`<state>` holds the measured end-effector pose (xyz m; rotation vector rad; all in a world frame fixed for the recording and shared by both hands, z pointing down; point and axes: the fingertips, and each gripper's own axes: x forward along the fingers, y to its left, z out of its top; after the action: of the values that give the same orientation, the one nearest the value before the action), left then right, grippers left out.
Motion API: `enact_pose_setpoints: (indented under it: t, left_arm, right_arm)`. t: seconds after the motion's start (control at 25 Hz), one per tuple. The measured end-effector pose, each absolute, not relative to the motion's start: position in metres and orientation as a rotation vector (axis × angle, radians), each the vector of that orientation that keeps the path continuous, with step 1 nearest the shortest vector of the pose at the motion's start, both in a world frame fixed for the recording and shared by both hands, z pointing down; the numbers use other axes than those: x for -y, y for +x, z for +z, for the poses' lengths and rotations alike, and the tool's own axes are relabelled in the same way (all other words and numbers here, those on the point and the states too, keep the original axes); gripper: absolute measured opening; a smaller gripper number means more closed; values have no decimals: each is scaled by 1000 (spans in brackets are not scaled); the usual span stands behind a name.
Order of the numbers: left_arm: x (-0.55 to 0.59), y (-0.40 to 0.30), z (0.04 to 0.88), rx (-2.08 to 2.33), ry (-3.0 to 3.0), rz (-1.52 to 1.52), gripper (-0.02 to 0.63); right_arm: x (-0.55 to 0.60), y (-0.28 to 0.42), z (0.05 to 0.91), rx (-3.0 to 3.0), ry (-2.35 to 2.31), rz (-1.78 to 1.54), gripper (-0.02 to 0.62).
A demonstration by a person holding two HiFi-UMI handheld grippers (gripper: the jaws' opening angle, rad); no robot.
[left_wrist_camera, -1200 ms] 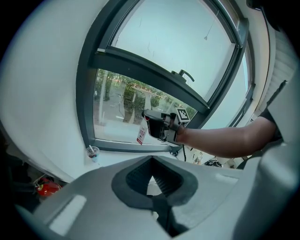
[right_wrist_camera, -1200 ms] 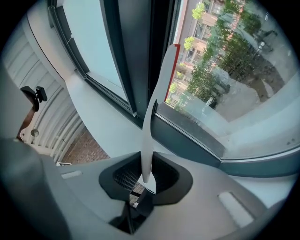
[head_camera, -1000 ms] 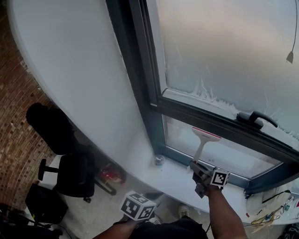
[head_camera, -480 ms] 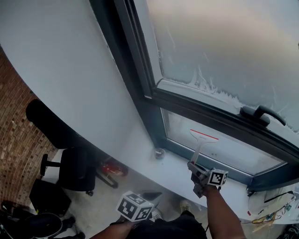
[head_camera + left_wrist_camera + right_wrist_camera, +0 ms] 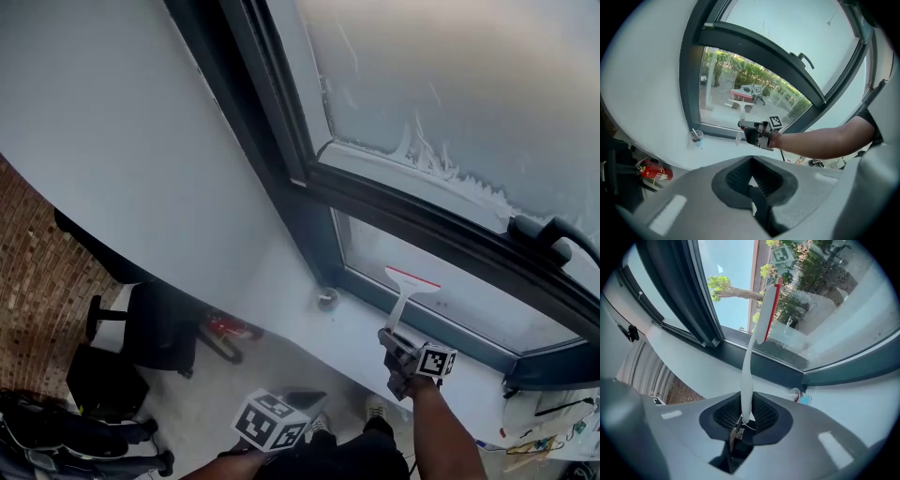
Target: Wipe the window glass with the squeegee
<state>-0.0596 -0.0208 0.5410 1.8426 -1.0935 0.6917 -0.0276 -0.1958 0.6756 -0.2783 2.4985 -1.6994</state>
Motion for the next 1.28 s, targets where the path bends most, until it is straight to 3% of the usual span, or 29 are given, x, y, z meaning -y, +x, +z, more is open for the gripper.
enact_pose_setpoints:
  t: [0.36, 1.28]
  left_arm:
    - [32, -65, 552, 1105, 1790, 696, 0]
    - [28, -62, 585, 1058, 1697, 716, 0]
  right_arm:
    - [196, -27, 735, -2339, -374, -1931, 83]
    - [197, -39, 831, -2327, -389, -2037, 83]
